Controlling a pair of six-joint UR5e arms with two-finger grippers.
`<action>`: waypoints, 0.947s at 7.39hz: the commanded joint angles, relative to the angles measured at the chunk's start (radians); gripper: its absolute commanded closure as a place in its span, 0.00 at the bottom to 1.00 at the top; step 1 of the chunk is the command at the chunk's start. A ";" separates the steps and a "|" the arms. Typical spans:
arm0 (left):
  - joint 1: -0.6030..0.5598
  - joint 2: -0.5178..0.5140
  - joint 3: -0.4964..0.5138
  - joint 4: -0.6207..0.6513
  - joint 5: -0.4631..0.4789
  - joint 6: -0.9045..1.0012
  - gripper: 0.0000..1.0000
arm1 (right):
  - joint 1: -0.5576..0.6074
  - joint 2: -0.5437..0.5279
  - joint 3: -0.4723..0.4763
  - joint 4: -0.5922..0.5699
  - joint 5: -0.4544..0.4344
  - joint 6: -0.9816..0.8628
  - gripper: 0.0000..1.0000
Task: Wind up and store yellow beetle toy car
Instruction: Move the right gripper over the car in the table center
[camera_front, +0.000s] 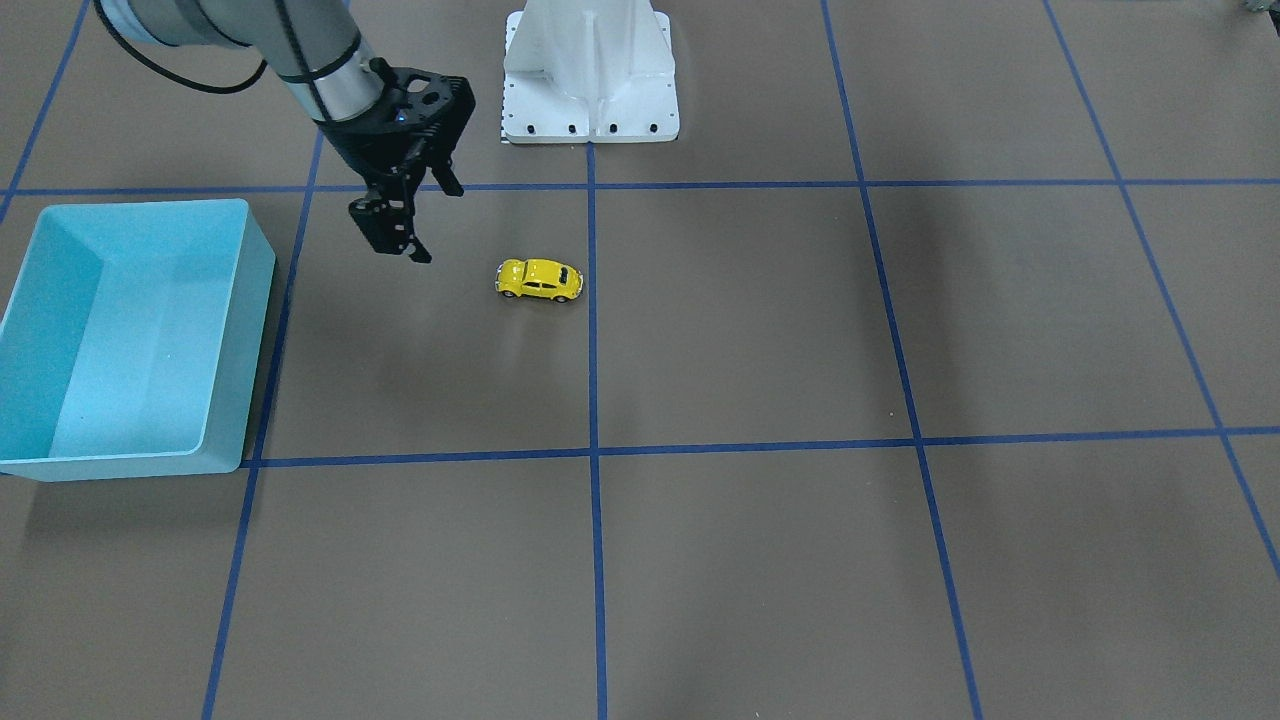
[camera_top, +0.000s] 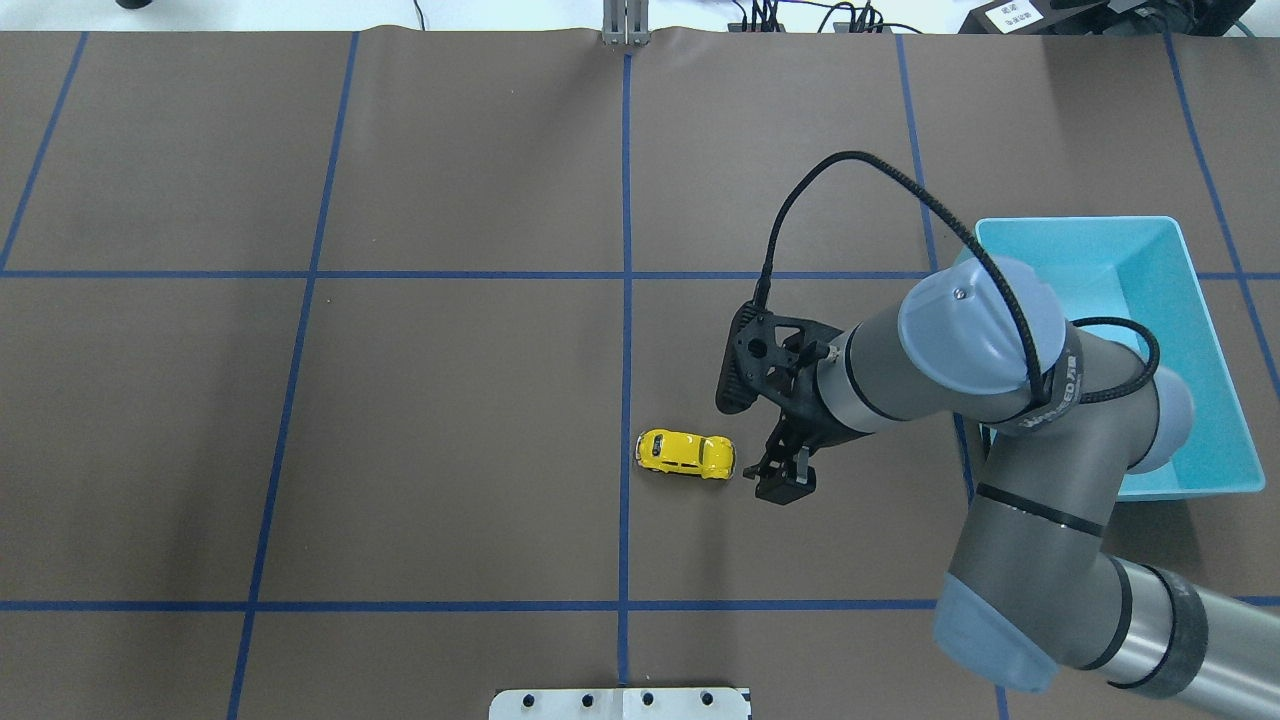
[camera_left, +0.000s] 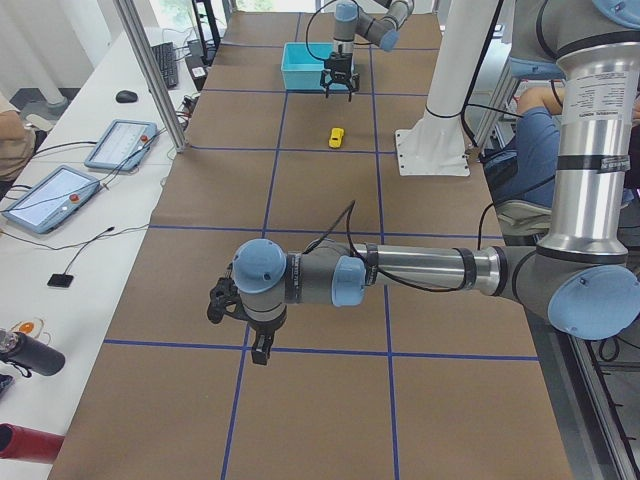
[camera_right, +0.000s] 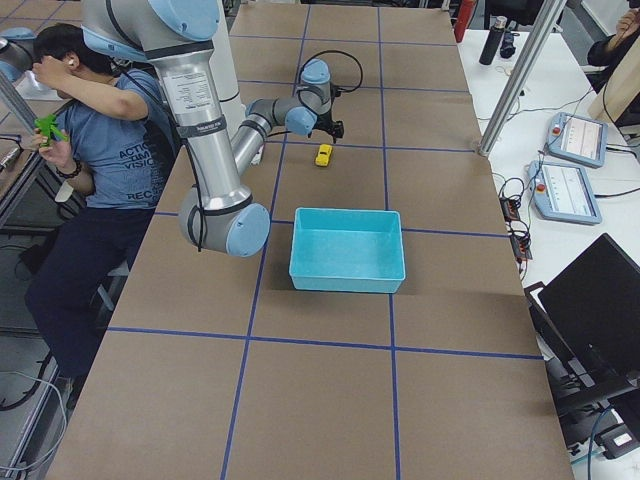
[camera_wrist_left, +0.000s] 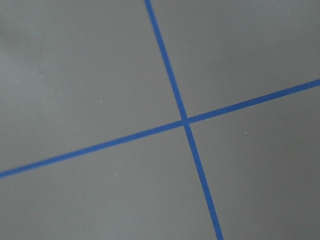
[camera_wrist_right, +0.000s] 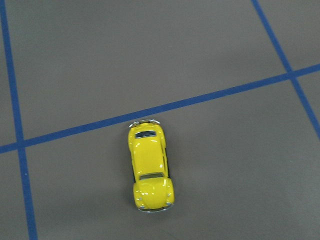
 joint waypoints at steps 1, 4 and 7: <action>-0.005 0.021 0.012 0.002 -0.012 -0.031 0.00 | -0.114 -0.005 -0.031 0.013 -0.073 -0.005 0.00; -0.010 0.036 0.006 -0.004 0.003 -0.023 0.00 | -0.077 0.019 -0.069 0.010 -0.078 -0.086 0.00; -0.011 0.045 0.005 -0.003 0.006 -0.020 0.00 | -0.025 0.116 -0.195 0.010 -0.072 -0.113 0.00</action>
